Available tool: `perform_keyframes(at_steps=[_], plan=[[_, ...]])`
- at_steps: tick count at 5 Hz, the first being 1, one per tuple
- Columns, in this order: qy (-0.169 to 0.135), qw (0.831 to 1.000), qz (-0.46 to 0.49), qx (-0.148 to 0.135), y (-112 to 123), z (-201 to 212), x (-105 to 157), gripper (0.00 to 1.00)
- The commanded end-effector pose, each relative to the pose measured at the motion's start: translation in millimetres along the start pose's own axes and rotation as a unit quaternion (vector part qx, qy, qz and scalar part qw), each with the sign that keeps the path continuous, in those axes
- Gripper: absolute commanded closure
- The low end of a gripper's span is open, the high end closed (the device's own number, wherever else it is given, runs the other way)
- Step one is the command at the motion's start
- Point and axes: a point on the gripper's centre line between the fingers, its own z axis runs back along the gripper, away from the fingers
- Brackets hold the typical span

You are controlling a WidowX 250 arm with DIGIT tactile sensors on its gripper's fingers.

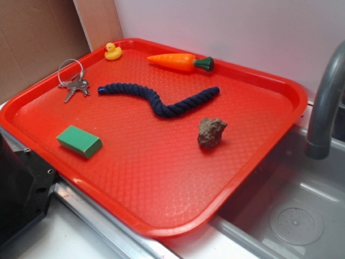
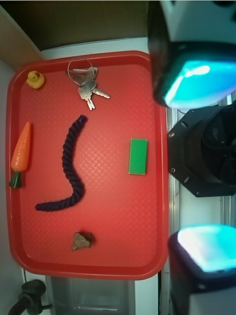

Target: Grab the blue rope.

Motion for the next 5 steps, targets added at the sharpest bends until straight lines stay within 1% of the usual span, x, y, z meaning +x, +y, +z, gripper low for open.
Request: perform_keyframes(at_steps=[1, 2, 3, 4, 5], plan=[[0.000, 1.000, 0.000, 0.000, 0, 0, 0, 0.00], [0.000, 0.999, -0.030, 0.009, -6, -52, 27, 0.00], [-0.019, 0.998, -0.067, -0.004, -24, -90, 68, 0.00], [-0.021, 0.997, -0.078, -0.014, -29, -130, 96, 0.00], [-0.018, 0.996, -0.081, -0.034, -26, -162, 118, 0.00]])
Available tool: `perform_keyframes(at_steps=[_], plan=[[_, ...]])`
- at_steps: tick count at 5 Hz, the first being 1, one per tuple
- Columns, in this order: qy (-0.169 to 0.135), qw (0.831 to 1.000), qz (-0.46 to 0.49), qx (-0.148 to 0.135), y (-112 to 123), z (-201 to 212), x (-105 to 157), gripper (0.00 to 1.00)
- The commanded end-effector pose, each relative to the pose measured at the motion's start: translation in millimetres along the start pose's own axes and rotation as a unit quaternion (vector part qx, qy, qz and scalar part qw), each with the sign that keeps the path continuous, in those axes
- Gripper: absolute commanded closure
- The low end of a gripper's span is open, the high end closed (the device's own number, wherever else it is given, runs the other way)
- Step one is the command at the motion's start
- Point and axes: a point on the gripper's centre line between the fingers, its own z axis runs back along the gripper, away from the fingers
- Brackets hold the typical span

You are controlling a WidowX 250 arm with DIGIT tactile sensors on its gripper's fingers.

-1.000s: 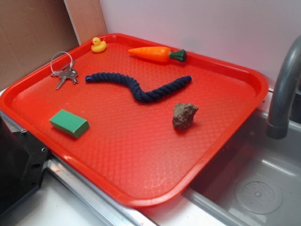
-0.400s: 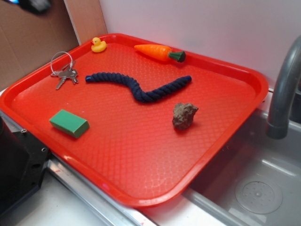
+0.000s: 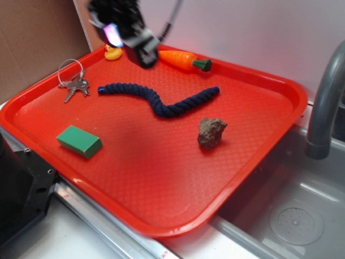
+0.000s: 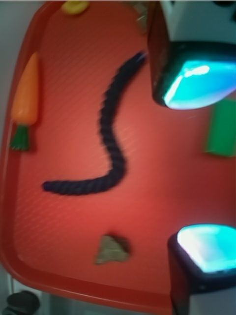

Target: Grab the blue rope.

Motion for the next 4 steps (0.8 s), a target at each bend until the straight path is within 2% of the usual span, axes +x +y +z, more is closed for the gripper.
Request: perform_keyframes(at_steps=[1, 2, 3, 4], plan=[[-0.015, 1.000, 0.003, -0.013, 7, -54, 40, 0.00], [-0.001, 1.000, 0.003, -0.005, 4, -82, 41, 0.00], [0.003, 0.999, -0.034, -0.009, -6, -100, 46, 0.00], [0.004, 0.997, -0.080, -0.009, -16, -104, 47, 0.00]])
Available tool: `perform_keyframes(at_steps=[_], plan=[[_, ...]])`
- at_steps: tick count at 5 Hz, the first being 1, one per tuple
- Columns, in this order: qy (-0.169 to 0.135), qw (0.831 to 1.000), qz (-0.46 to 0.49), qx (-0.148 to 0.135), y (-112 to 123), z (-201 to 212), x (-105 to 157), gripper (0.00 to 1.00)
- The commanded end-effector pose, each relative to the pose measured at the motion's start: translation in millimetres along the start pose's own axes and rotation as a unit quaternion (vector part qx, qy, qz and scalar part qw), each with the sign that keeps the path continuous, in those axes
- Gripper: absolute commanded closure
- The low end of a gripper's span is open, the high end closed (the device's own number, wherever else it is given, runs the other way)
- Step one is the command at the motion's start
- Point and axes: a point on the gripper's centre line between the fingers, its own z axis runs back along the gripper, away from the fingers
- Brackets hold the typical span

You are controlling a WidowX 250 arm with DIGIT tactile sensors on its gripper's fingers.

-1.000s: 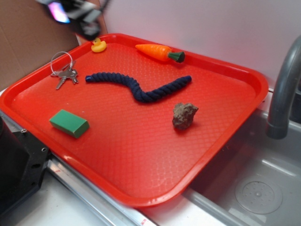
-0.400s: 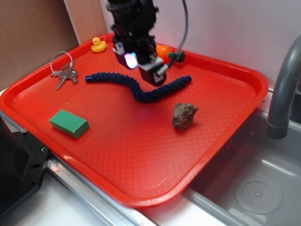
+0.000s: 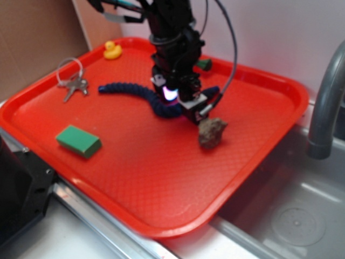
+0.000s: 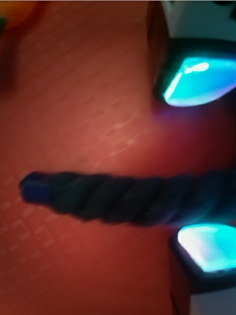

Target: Grab the blue rope.

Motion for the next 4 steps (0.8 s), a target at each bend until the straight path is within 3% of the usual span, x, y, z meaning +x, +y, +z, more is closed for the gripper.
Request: perform_keyframes(at_steps=[1, 2, 4], plan=[[0.008, 0.998, -0.066, 0.003, -17, -6, 8, 0.00], [0.014, 0.998, -0.053, -0.012, -14, -4, 5, 1.00], [0.047, 0.999, 0.001, 0.020, 0, 31, -18, 1.00]])
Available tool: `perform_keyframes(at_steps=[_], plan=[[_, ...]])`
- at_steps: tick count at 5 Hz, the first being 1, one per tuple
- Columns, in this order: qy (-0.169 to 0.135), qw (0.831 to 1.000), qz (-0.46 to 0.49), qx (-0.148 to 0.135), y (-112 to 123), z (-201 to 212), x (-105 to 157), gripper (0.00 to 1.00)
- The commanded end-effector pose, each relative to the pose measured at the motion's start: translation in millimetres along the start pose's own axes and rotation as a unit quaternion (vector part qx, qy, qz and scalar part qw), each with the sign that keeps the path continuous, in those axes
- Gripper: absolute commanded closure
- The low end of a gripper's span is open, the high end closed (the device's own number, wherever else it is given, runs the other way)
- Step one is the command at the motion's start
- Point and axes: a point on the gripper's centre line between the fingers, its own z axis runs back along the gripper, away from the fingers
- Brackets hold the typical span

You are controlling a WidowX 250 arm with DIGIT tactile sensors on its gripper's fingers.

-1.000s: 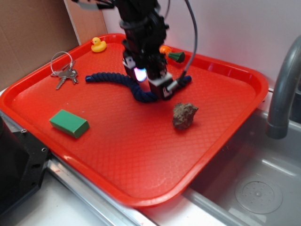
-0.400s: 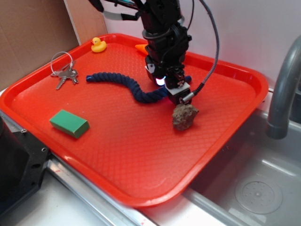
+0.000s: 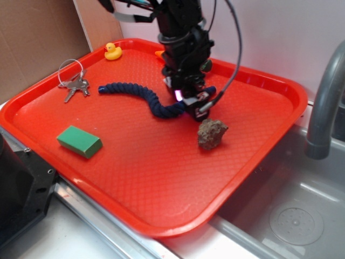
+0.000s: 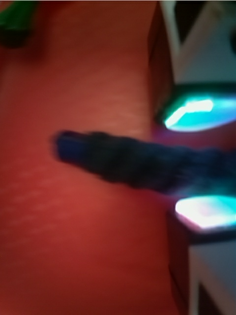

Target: Grab the blue rope.

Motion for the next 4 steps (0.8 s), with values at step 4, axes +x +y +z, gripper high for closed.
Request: perform_keyframes(at_steps=[4], plan=[[-0.028, 0.946, 0.319, 0.048, 48, 193, -89, 1.00]])
